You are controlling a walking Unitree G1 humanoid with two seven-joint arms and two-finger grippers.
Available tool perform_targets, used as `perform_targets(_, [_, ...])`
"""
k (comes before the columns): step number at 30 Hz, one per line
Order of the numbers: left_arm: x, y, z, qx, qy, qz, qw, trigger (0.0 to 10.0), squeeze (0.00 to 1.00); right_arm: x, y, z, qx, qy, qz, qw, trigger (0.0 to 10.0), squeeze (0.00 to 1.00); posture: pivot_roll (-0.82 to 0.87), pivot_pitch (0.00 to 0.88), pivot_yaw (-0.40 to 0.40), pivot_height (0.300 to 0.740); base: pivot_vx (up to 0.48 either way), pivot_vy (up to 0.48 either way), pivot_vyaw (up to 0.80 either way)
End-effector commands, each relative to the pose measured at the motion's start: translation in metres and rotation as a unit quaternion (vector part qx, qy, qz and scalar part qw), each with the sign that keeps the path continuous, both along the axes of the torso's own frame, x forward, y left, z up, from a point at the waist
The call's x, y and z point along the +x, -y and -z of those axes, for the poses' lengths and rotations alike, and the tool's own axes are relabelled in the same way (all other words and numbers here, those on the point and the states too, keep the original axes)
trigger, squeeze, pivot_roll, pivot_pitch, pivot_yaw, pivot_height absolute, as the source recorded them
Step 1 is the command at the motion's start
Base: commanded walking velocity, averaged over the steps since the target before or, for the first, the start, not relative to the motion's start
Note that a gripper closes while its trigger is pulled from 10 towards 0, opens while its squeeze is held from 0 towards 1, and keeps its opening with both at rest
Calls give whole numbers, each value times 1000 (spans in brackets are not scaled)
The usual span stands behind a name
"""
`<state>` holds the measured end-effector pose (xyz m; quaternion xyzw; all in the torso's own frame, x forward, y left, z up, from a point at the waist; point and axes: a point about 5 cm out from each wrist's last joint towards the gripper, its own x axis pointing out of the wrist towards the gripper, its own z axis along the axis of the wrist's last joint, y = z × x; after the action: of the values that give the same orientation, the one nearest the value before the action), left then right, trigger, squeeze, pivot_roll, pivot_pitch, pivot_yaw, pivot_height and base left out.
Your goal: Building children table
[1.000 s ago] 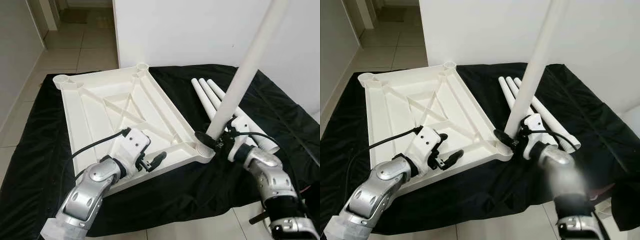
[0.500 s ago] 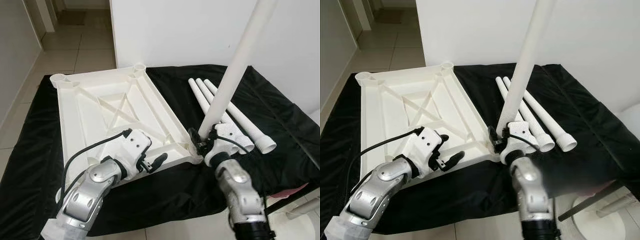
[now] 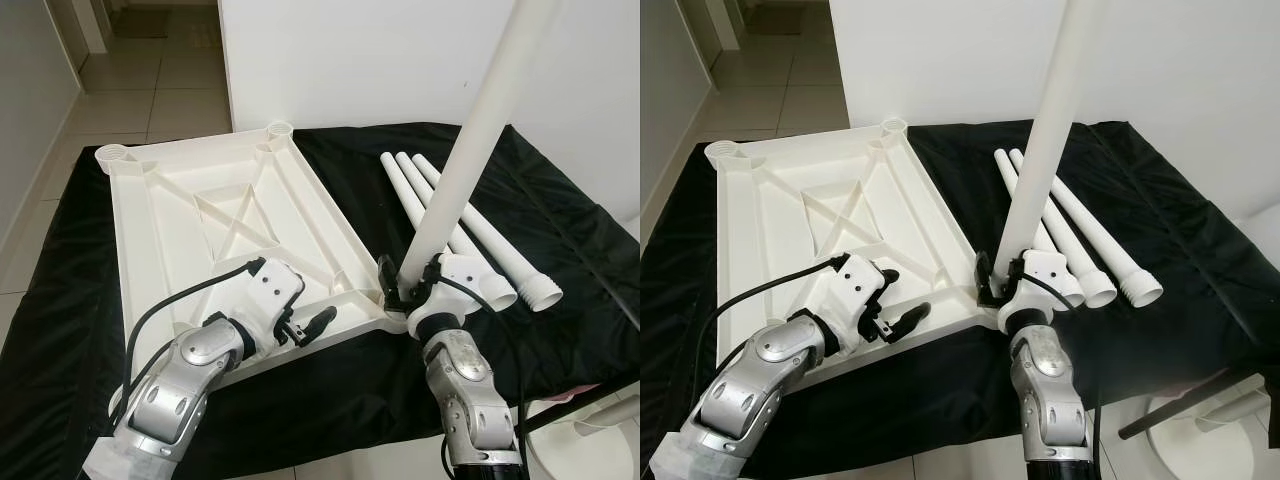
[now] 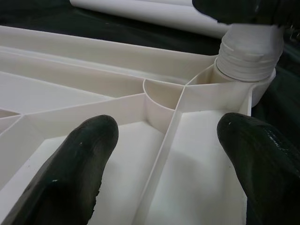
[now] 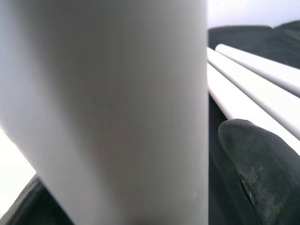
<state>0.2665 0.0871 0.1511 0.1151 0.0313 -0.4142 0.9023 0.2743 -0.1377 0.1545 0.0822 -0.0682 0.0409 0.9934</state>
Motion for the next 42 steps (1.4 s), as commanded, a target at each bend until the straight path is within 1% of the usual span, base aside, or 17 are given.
perform_targets(1, [0, -1, 5, 11, -11, 1, 1000, 10000, 0, -7, 5, 0, -3, 15, 2, 1000, 10000, 47, -38, 62, -33, 740, 0, 0, 0])
perform_targets(3, [1, -3, 7, 17, -12, -7, 1000, 10000, 0, -10, 6, 3, -8, 17, -5, 1000, 10000, 0, -38, 62, -33, 740, 0, 0, 0])
perform_targets(6, [7, -8, 12, 39, -20, -31, 999, 10000, 0, -18, 8, 9, -20, 11, -18, 1000, 10000, 0, -43, 66, -32, 740, 0, 0, 0])
perform_targets(10, [11, -11, 16, 55, -28, -42, 997, 10000, 0, -20, 10, 11, -25, 8, -17, 1000, 10000, 0, -49, 67, -31, 740, 0, 0, 0])
perform_targets(19, [33, -27, 30, 110, -69, -121, 984, 10000, 0, -22, 16, 15, -47, 12, -18, 999, 10000, 0, -61, 67, -25, 740, 0, 0, 0])
perform_targets(25, [40, -36, 34, 133, -83, -151, 976, 10000, 0, -21, 17, 15, -54, 15, -15, 998, 10000, 0, -70, 64, -18, 740, 0, 0, 0])
perform_targets(27, [41, -40, 37, 139, -98, -155, 973, 5255, 0, -21, 19, 16, -57, 15, -13, 998, 10000, 0, -71, 65, -16, 740, 0, 0, 0])
perform_targets(28, [38, -42, 38, 147, -108, -143, 973, 3804, 0, -21, 22, 16, -59, 14, -11, 998, 10000, 0, -72, 66, -15, 740, 0, 0, 0])
perform_targets(30, [38, -42, 38, 147, -108, -143, 973, 3804, 0, -21, 22, 16, -59, 14, -11, 998, 10000, 0, -72, 66, -15, 740, 0, 0, 0])
perform_targets(31, [37, -44, 39, 158, -117, -136, 971, 941, 0, -20, 23, 16, -60, 15, -10, 998, 10000, 0, -69, 66, -14, 740, 0, 0, 0])
perform_targets(32, [36, -45, 40, 162, -121, -133, 970, 353, 0, -19, 23, 17, -61, 15, -10, 998, 10000, 0, -69, 66, -13, 740, 0, 0, 0])
perform_targets(34, [34, -47, 40, 170, -121, -123, 970, 0, 0, -19, 23, 17, -61, 16, -10, 998, 10000, 0, -69, 66, -13, 740, 0, 0, 0])
perform_targets(38, [33, -47, 39, 173, -126, -115, 970, 0, 0, -19, 23, 17, -62, 16, -11, 998, 10000, 0, -66, 66, -14, 740, 0, 0, 0])
perform_targets(39, [34, -48, 37, 167, -131, -115, 970, 2392, 0, -19, 23, 18, -62, 16, -12, 998, 10000, 0, -62, 67, -13, 740, 0, 0, 0])
perform_targets(40, [34, -49, 35, 168, -132, -110, 971, 9216, 0, -18, 22, 18, -62, 15, -13, 998, 10000, 0, -60, 67, -12, 740, 0, 0, 0])
perform_targets(41, [34, -50, 34, 168, -132, -107, 971, 9216, 0, -18, 22, 19, -62, 15, -13, 998, 10000, 0, -60, 67, -12, 740, 0, 0, 0])
perform_targets(42, [34, -52, 33, 170, -137, -103, 971, 10000, 0, -18, 22, 19, -62, 15, -13, 998, 10000, 0, -60, 67, -12, 740, 0, 0, 0])
